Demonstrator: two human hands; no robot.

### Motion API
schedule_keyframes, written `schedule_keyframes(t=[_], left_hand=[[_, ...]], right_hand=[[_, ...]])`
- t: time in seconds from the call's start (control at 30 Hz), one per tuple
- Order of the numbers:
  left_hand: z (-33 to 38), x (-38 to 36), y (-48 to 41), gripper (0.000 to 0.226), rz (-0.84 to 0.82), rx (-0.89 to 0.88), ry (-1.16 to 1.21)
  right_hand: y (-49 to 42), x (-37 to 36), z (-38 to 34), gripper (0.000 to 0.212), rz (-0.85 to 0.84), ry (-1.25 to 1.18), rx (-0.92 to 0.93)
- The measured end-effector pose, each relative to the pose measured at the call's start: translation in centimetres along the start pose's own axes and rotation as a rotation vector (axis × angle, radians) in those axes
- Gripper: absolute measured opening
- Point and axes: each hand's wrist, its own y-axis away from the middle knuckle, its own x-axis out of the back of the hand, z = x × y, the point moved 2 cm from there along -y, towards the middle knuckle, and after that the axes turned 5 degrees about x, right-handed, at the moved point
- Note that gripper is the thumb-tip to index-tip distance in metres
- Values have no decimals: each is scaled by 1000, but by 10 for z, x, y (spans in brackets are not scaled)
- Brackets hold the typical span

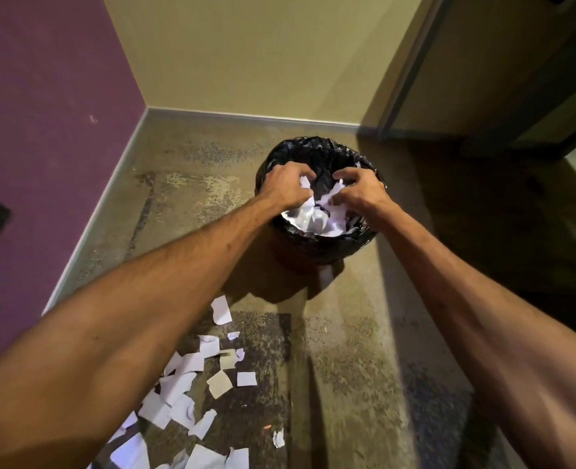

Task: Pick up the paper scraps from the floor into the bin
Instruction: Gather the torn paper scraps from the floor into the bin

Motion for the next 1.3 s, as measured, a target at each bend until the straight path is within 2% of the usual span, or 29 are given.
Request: schedule_keyframes(t=[0.07, 0.17, 0.27, 0.43, 0.5, 0.6, 0.73, 0.83, 0.9, 1.0, 1.07, 1.13, 1.23, 1.3], left_hand=[[-2, -1, -2, 44, 0, -9, 32], [-8, -3, 2, 39, 36, -20, 96], [-24, -5, 16, 32, 165, -87, 134], [-67, -8, 56, 39, 475, -201, 55], [-89, -9, 73, 40, 523, -183, 48], [-127, -14, 104, 41, 535, -151, 72], [-194, -32, 150, 43, 452, -52, 31], [-259, -51, 186, 44, 349, 104, -70], [-305, -62, 205, 45, 231, 226, -173], [-354, -67, 227, 58, 80, 431, -309], [-376, -66, 233, 71, -12, 513, -332], [-394, -68, 235, 86, -153, 549, -277], [-410, -74, 244, 105, -353, 530, -201], [-412, -78, 253, 113, -375, 505, -216]], right_hand=[[-1, -1, 4, 63, -5, -25, -17], [2, 1, 5, 44, 117, 28, 9], [15, -5, 6, 29, 230, 33, 68], [65, -44, 5, 27, 355, -37, 369], [84, -66, 5, 19, 346, 35, 492], [102, -103, 9, 14, 329, 83, 551], [118, -168, 21, 11, 136, 125, 551], [121, -225, 43, 17, -109, 266, 433], [123, -262, 64, 35, -280, 358, 333], [121, -310, 94, 81, -488, 426, 189], [119, -337, 108, 95, -558, 484, 190], [118, -358, 117, 99, -587, 544, 222], [124, -378, 123, 94, -602, 593, 246], [131, -385, 125, 88, -606, 605, 227]])
